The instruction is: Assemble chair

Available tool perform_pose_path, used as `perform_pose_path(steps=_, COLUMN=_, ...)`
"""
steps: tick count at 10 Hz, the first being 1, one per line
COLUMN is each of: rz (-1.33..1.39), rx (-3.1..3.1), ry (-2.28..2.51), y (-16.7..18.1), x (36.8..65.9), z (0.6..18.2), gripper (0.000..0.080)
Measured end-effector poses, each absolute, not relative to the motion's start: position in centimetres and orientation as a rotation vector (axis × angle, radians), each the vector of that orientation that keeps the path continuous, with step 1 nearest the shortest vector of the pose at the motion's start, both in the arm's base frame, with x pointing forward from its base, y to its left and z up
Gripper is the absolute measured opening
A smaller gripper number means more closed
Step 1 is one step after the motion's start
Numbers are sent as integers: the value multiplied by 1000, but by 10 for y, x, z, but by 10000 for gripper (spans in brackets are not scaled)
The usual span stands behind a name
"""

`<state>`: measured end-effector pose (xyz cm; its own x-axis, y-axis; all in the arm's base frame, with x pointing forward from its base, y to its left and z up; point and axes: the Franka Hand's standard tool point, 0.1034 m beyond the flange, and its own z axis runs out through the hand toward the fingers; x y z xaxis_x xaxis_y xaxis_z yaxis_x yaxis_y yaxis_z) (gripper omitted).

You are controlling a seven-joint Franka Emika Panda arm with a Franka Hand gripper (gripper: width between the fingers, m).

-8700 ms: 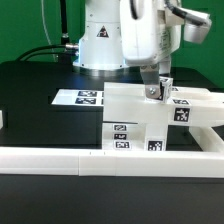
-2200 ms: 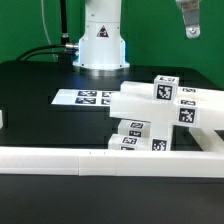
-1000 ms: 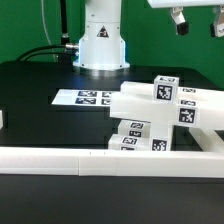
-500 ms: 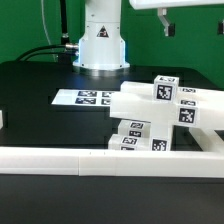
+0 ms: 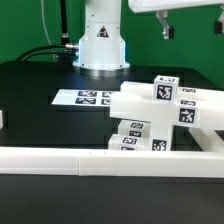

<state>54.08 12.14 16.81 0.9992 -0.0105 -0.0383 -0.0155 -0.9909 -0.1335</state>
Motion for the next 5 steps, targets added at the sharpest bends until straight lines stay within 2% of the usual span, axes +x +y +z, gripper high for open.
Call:
perform_pose_path(steps=1, rz=55, rx=-3011, ry=-6, y=126, x=526, z=158, gripper=648)
perform_pose_path(steps=4, rz=-46, rx=-3050, ry=16, y=115, x=512, z=114, gripper=648)
perform_pose_path(steps=5, rz=-37, rx=-3047, ry=14, y=116, x=512, z=117, gripper=648)
